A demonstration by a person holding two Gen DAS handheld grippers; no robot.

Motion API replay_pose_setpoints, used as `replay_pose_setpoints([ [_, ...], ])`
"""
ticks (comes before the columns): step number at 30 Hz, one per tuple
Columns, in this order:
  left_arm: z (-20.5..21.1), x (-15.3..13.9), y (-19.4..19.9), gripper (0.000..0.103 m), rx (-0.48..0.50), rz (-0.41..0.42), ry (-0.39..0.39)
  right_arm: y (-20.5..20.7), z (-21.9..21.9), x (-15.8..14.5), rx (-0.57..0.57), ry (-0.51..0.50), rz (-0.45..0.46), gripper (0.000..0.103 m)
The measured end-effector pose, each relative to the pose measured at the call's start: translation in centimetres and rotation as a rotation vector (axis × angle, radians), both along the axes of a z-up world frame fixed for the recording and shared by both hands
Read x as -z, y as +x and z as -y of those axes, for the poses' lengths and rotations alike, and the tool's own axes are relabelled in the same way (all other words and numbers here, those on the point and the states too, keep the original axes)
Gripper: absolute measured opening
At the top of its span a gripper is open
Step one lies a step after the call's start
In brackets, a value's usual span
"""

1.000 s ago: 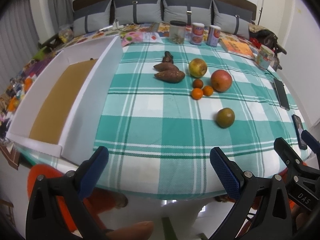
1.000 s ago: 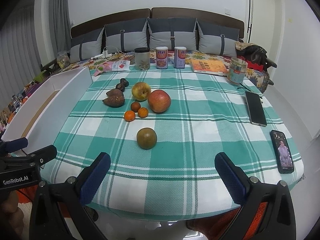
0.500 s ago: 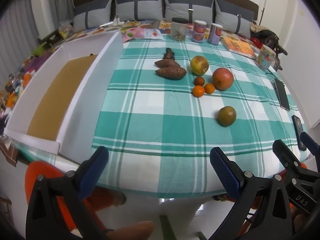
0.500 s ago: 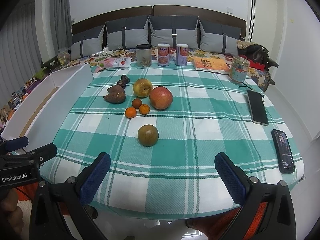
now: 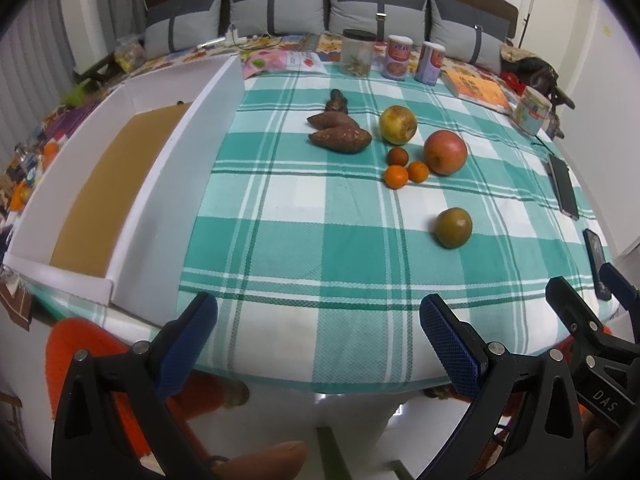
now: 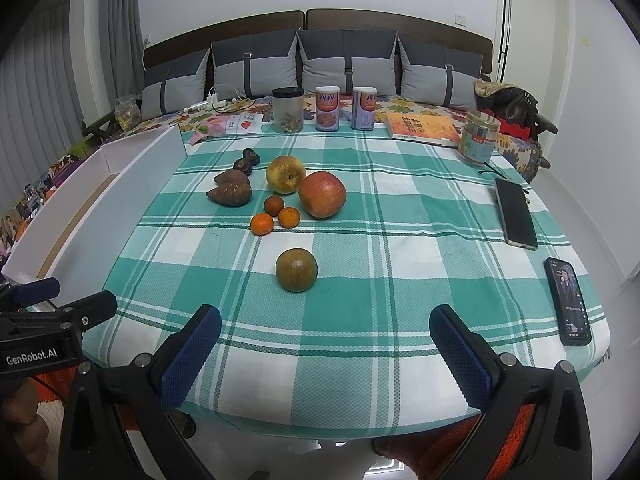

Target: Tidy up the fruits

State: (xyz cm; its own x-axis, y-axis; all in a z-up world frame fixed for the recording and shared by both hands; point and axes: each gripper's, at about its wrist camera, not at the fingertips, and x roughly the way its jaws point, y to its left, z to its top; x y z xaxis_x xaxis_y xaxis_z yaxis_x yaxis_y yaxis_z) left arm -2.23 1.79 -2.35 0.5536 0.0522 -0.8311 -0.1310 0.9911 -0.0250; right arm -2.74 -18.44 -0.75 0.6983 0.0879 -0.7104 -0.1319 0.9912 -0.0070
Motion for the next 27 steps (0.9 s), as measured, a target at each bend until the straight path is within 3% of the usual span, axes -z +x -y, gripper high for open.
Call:
replay_pose_setpoints([
  [27,1.0,0.7,0.5,0.102,0.013,-0.024,0.038,0.6,0.5,1.0,0.006,0.023,-0.026,0.103],
])
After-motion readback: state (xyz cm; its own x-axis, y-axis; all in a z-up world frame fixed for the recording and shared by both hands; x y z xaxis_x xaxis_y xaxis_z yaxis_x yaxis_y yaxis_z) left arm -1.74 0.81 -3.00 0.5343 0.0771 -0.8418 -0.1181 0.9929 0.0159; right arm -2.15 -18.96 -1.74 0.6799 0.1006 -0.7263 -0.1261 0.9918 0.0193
